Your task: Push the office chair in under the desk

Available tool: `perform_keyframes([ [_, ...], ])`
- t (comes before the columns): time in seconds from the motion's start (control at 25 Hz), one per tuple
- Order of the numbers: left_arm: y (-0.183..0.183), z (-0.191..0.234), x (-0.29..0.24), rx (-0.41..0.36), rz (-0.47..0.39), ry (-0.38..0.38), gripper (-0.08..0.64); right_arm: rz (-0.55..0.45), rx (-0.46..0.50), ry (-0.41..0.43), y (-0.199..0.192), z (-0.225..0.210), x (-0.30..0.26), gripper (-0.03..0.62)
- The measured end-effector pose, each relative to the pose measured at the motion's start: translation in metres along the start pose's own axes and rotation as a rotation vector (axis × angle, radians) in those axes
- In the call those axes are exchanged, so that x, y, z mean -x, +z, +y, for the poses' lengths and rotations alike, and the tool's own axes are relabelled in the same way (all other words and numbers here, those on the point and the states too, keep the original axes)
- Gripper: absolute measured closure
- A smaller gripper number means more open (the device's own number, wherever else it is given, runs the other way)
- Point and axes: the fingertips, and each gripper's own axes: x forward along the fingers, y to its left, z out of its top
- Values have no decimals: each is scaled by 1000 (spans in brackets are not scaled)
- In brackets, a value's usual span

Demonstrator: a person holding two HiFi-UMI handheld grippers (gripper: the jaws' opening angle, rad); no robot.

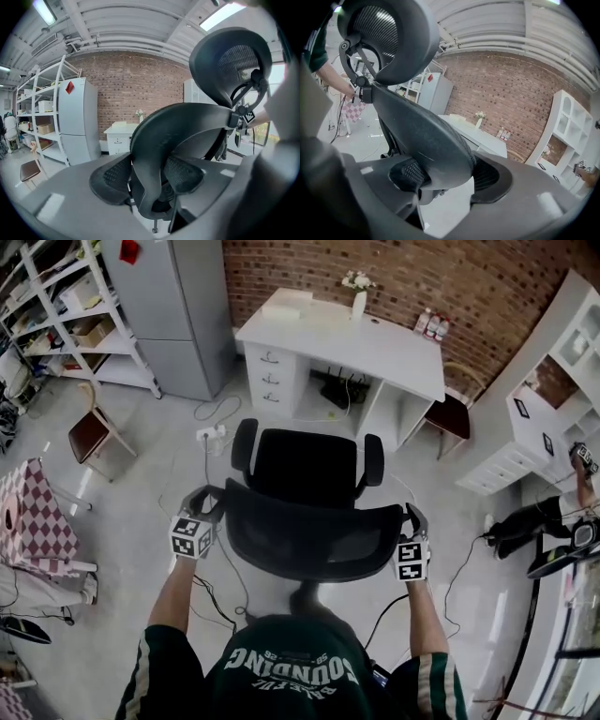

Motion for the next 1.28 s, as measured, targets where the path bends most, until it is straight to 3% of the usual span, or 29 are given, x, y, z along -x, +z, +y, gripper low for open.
perform_keyframes([
  [0.84, 45, 12, -120, 48, -8, 82, 348, -29, 17, 33, 24, -97, -110, 330],
  [1.28, 70, 42, -188, 38, 3, 50, 347, -24, 2, 3, 43, -130, -170, 330],
])
